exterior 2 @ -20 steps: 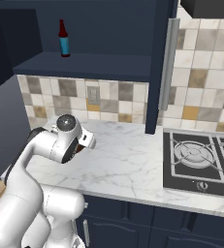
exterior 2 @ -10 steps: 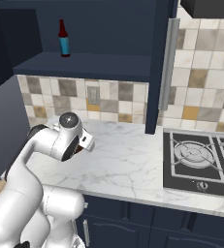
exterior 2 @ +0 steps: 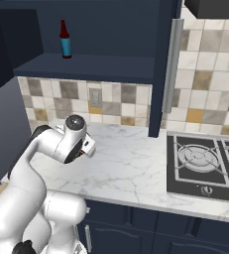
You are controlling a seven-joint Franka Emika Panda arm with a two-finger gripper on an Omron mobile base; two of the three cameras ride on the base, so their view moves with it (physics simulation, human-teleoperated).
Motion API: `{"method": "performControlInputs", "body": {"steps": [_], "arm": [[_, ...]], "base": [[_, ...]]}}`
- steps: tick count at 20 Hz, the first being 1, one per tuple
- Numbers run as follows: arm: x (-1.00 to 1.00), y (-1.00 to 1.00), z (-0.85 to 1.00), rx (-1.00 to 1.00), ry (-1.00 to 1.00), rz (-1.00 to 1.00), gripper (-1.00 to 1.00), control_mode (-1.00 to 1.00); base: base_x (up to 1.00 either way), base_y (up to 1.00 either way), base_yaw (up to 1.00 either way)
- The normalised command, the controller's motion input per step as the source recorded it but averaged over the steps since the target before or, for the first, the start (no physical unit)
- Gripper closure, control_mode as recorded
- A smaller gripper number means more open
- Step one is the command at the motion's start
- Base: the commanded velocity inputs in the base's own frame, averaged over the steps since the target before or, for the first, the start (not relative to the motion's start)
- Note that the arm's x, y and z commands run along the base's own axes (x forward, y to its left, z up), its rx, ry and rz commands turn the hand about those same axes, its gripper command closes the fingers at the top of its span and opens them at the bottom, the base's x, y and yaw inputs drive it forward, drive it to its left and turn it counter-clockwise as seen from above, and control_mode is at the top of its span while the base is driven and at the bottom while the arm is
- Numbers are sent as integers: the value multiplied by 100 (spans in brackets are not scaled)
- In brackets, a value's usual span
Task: Pick the corn from the cabinet and place it in the bowl. Then pick the bowl and place it in the sink. Then turn on the sink facuet.
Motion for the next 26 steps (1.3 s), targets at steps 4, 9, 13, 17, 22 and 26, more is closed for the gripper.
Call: {"method": "performControlInputs", "body": {"steps": [4,9,13,17,22,26], "arm": [[1,14,-35,6,0,-2,-100,-100],[9,17,-37,1,0,-1,-100,-100],[23,19,-27,0,0,-2,-100,-100],[16,10,-23,0,0,-2,-100,-100],[4,5,-32,1,0,-1,-100,-100],[3,2,-25,1,0,-1,-100,-100]], "base": [[0,0,0],[0,0,0],[0,0,0],[0,0,0],[0,0,0],[0,0,0]]}}
